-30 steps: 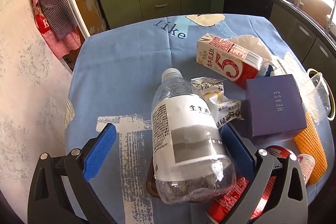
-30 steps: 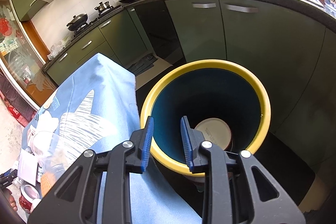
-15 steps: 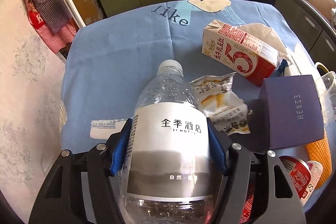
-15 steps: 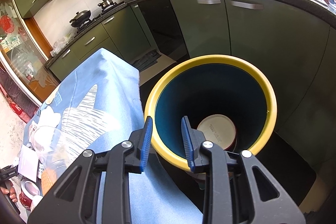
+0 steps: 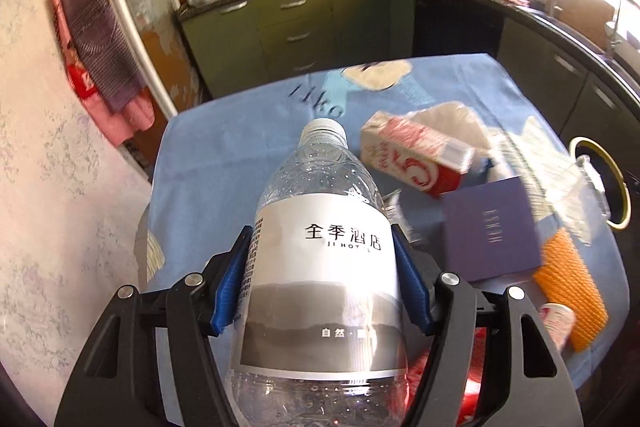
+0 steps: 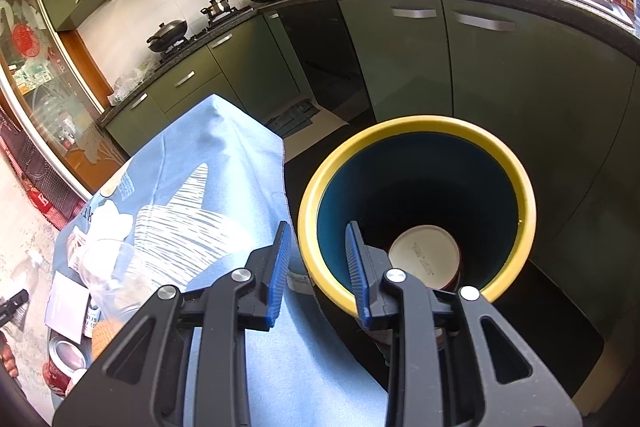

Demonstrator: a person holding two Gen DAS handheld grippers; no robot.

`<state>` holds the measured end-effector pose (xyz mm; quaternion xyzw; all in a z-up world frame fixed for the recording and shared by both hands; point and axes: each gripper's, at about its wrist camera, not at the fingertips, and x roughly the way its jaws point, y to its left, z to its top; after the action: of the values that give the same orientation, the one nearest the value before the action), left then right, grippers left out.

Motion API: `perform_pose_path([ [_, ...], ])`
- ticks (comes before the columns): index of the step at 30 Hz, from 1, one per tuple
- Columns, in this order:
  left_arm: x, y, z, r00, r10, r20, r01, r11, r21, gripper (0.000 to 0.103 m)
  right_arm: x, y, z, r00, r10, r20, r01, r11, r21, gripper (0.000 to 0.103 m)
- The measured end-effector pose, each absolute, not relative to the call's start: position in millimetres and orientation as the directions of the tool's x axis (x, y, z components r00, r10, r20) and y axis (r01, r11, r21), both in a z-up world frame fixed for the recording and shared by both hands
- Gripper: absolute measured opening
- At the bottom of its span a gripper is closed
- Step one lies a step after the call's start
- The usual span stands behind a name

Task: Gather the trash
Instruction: 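Carry the bottle over the bin and open the left gripper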

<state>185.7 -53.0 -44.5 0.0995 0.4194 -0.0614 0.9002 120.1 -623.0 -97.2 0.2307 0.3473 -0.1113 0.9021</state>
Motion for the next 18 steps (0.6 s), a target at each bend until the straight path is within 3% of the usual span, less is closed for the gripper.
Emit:
perform_pose_path([
  [8,159,-138,4,0.632,-0.237,-0.738,0.444,0.891,0.094,0.066,99,-636,-94,0.738,-0.08,-0.67,0.392,0.859,0.329,0.027],
  [18,138,-309,16,0.446,-0.474,-0.759,0.752,0.659,0.03,0.066,60,-679,-100,0.734,-0.134,-0.666,0.477,0.8,0.364,0.027],
])
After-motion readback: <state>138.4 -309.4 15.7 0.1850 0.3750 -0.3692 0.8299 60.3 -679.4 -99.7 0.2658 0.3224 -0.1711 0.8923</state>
